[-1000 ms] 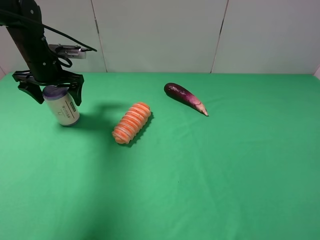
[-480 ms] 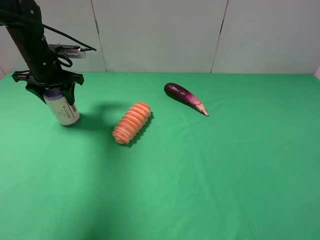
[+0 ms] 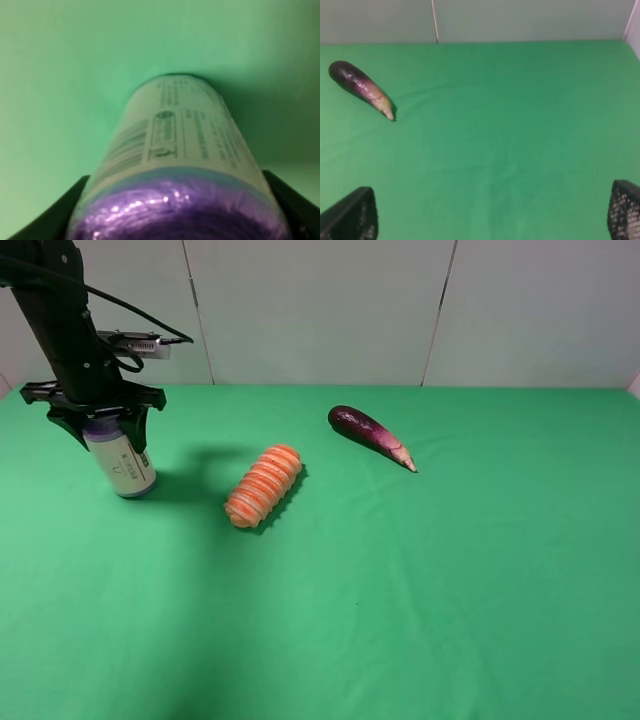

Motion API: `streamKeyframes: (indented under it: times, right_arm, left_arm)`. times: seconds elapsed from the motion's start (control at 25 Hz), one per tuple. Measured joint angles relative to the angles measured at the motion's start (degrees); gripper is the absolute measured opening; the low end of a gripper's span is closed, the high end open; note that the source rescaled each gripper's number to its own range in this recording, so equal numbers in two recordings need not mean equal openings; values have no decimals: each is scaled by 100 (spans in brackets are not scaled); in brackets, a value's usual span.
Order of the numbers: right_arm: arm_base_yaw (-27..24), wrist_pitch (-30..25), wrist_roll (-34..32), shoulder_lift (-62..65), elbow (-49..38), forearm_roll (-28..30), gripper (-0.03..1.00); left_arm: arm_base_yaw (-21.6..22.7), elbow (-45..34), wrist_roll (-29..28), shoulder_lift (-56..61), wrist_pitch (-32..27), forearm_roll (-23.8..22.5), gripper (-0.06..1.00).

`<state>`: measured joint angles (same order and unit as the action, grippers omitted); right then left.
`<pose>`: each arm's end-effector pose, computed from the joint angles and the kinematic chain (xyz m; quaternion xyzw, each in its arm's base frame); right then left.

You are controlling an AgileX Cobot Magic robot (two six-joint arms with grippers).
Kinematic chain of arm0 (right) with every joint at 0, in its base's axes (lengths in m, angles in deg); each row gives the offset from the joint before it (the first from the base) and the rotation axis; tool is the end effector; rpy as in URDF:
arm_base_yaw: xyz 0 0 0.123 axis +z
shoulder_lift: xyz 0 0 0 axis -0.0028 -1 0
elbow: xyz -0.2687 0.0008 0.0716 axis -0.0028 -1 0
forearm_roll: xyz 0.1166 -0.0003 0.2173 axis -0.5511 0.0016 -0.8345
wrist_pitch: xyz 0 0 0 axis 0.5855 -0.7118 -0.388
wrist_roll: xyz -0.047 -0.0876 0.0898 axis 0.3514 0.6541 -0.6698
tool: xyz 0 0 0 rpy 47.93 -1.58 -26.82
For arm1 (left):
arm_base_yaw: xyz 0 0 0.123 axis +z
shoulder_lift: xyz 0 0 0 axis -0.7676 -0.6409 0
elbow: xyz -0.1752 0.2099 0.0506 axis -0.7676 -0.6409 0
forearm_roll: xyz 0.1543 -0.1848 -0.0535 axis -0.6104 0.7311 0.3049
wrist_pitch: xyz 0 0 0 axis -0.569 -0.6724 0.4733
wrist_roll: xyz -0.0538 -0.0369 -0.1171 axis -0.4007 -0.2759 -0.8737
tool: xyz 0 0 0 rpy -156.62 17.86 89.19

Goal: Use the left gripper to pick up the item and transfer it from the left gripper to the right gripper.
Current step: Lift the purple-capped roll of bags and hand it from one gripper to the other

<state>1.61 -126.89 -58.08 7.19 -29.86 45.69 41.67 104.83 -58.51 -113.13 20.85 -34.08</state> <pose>0.0377 -0.0008 0.2604 0.0021 0.8410 0.0067 0.5410 0.3993 -0.0510 0.1343 0.0396 0.9964 0.0236 0.0708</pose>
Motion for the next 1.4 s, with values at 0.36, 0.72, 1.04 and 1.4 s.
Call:
streamKeyframes:
  times: [0.36, 0.72, 1.04, 1.4]
  right_arm:
    - [0, 0, 0, 0, 0, 0, 100]
    - [0, 0, 0, 0, 0, 0, 100]
    - [0, 0, 0, 0, 0, 0, 100]
    - [0, 0, 0, 0, 0, 0, 100]
  left_arm:
    - [0, 778, 226, 23, -1032, 9, 0]
    - [0, 825, 344, 728, -1042, 38, 0]
    - [0, 825, 606, 1301, -1053, 580, 0]
    - [-311, 825, 1060, 1405, -1053, 1464, 0]
